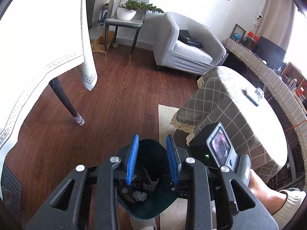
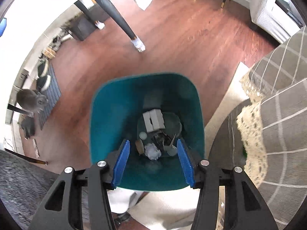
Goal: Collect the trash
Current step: 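Lower the SanDisk box into the teal bin and open the right tool, then move both open tools back over the table toward the tissue pack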
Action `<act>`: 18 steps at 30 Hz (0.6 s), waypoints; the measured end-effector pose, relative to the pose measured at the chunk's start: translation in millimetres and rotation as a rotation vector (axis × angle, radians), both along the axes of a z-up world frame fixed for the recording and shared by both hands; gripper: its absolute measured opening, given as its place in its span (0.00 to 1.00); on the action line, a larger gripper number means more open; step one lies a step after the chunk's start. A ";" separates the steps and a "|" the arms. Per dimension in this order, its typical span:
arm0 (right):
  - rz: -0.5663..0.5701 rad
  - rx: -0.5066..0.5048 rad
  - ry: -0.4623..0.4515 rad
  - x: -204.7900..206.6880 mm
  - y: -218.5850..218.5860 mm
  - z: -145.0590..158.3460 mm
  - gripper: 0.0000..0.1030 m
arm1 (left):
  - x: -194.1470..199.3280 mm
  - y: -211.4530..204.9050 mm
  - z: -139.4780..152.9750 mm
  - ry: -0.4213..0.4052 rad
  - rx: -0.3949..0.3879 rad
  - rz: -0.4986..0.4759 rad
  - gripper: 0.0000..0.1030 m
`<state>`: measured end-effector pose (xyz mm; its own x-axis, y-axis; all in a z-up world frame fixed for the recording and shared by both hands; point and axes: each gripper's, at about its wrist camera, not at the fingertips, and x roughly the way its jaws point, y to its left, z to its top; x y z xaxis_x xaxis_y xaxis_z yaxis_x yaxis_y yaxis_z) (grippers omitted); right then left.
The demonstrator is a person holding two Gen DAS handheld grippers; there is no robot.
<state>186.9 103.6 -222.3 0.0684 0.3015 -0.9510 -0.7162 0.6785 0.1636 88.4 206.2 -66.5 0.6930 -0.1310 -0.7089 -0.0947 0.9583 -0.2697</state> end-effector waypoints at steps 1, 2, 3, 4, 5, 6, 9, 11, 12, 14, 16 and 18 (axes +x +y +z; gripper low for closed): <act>0.001 0.017 -0.010 -0.1 -1.2 6.4 0.51 | 0.7 -0.2 2.2 -0.005 0.006 0.006 0.30; -0.002 0.035 -0.025 -0.2 -2.4 13.5 0.51 | 1.2 -0.4 4.7 -0.009 0.010 0.011 0.30; -0.003 0.054 -0.042 -1.1 -3.5 21.2 0.51 | 1.3 -0.1 7.7 -0.016 0.010 0.012 0.30; 0.000 0.069 -0.053 -2.1 -3.0 27.2 0.50 | 1.9 -0.1 9.9 -0.021 0.009 0.013 0.30; 0.005 0.085 -0.066 -2.9 -2.6 34.7 0.50 | 2.6 -1.2 12.1 -0.027 0.009 0.014 0.30; 0.011 0.103 -0.083 -4.5 -3.6 42.9 0.46 | 2.9 -2.1 14.3 -0.033 0.008 0.013 0.30; 0.013 0.157 -0.118 -4.6 -7.5 66.5 0.43 | 4.9 -8.3 22.1 -0.054 0.017 0.002 0.30; 0.012 0.197 -0.130 -3.0 -13.7 81.7 0.38 | 5.5 -13.9 29.7 -0.079 0.035 -0.005 0.30; 0.007 0.206 -0.147 -1.9 -16.2 89.2 0.37 | 5.6 -15.9 33.0 -0.088 0.041 -0.005 0.30; -0.007 0.240 -0.179 0.1 -24.3 106.1 0.37 | 7.1 -20.2 38.4 -0.102 0.038 -0.011 0.30; -0.028 0.268 -0.217 3.9 -34.8 122.7 0.37 | 8.8 -26.0 42.1 -0.112 0.044 -0.015 0.30; -0.051 0.290 -0.265 7.8 -47.8 139.3 0.37 | 12.5 -34.1 44.8 -0.118 0.054 -0.024 0.30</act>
